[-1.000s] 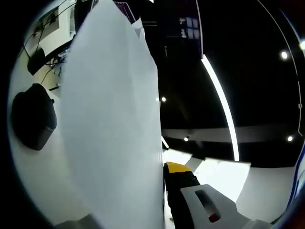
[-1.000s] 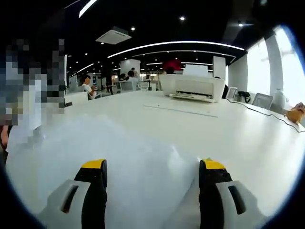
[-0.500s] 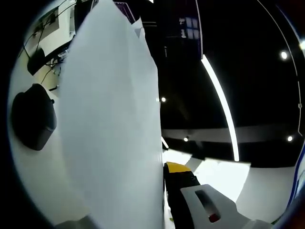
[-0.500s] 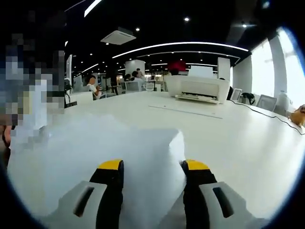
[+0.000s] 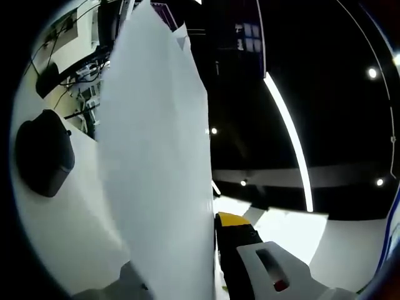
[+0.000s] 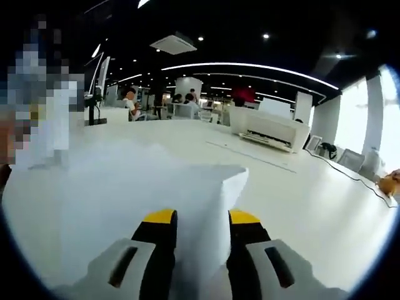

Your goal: Organize the stack of printing papers by aligning and flattening the scattered papers on the table

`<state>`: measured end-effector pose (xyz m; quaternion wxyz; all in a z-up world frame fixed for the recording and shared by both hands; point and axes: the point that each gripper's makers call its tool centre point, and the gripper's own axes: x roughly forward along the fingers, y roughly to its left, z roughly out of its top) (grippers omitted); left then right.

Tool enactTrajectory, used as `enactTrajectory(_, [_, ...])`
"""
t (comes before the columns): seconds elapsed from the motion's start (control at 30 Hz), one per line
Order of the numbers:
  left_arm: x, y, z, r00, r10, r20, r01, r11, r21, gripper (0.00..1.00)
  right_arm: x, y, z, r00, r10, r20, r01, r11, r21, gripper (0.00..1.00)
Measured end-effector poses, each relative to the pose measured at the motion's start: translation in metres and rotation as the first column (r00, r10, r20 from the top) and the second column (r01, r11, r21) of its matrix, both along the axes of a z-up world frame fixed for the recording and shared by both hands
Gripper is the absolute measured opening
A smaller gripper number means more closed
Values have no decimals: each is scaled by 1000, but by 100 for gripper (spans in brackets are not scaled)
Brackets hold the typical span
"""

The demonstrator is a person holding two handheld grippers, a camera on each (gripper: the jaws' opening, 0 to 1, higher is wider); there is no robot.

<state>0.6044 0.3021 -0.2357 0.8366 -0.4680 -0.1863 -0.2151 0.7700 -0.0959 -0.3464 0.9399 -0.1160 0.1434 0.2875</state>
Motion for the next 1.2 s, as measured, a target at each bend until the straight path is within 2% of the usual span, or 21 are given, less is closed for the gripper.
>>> enactTrajectory(0.3, [0, 0, 0, 1000, 0, -1, 0, 1000, 0, 7, -5, 3, 0, 1000, 13, -11, -13, 1000, -7, 18])
enactTrajectory(0.47, [0, 0, 0, 1000, 1, -1, -1, 1000, 1, 6, -9, 8, 1, 997, 59, 59, -52, 992, -113, 13])
enactTrajectory(0.57, [0, 0, 0, 1000, 2, -1, -2, 1000, 3, 6, -11, 11, 2, 994, 69, 81, -57, 988, -146, 12])
enactTrajectory(0.7, [1, 1, -1, 1000, 2, -1, -2, 1000, 2, 6, -11, 10, 3, 993, 77, 87, -63, 986, -155, 14])
enactTrajectory(0.8, [1, 1, -1, 1000, 2, -1, -2, 1000, 2, 6, -11, 7, 3, 996, 66, 66, -58, 992, -115, 19])
enactTrajectory(0.83, [1, 1, -1, 1000, 1, -1, -1, 1000, 1, 6, -10, 6, 5, 998, 52, 46, -50, 997, -62, 19])
enactTrajectory(0.9, [1, 1, -1, 1000, 1, -1, -1, 1000, 1, 6, -10, 5, 7, 998, 47, 29, -46, 999, -12, 21])
enactTrajectory(1.2, [1, 1, 0, 1000, 1, -2, -1, 1000, 0, 6, -14, 4, 16, 998, 64, -4, -63, 990, 127, 22])
